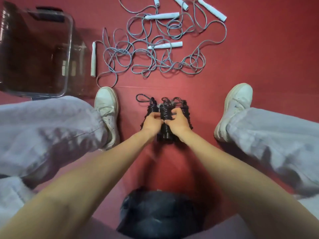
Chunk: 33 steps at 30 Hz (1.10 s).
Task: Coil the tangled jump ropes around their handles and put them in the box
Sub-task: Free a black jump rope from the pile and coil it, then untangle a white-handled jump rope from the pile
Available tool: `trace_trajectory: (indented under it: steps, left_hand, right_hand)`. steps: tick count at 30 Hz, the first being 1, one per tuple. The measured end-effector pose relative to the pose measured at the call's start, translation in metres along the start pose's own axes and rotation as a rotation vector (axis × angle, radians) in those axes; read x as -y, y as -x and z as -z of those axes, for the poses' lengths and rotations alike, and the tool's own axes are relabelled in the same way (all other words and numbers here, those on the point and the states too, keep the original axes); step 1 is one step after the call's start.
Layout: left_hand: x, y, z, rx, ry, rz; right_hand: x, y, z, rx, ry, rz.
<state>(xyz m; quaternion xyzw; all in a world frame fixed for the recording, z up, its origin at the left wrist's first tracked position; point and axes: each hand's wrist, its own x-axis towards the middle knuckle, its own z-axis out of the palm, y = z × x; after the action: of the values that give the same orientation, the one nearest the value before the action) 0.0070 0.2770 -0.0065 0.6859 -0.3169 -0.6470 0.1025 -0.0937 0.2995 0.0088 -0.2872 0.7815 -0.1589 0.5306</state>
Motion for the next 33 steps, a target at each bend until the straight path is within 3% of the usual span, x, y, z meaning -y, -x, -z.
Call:
trace_trajectory:
  steps: [7, 10, 17, 21, 24, 29, 33]
  left_hand:
    - [0.01, -0.003, -0.01, -0.063, -0.035, -0.049]
    - [0.01, 0.0, -0.011, -0.071, -0.114, -0.054]
    - [0.007, 0.013, -0.002, 0.063, 0.062, 0.014]
    - [0.004, 0.018, 0.003, -0.066, 0.158, -0.15]
    - [0.006, 0.015, 0.019, -0.143, 0.179, -0.253]
    - [0.025, 0.004, 0.04, -0.125, -0.03, -0.178]
    - [0.03, 0.005, 0.036, -0.091, -0.069, -0.131]
  right_hand:
    - [-0.001, -0.013, 0.005, -0.061, 0.199, 0.007]
    - [-0.006, -0.012, 0.005, -0.03, 0.131, -0.012]
    - [-0.008, -0.011, 0.006, -0.037, 0.007, -0.025]
    - [0.002, -0.004, 0.005, -0.117, -0.096, 0.098]
    - [0.011, -0.002, -0.001, -0.08, -0.182, 0.199]
    - [0.007, -0.004, -0.023, -0.011, -0.01, 0.148]
    - [-0.002, -0.004, -0.028, -0.036, 0.087, 0.157]
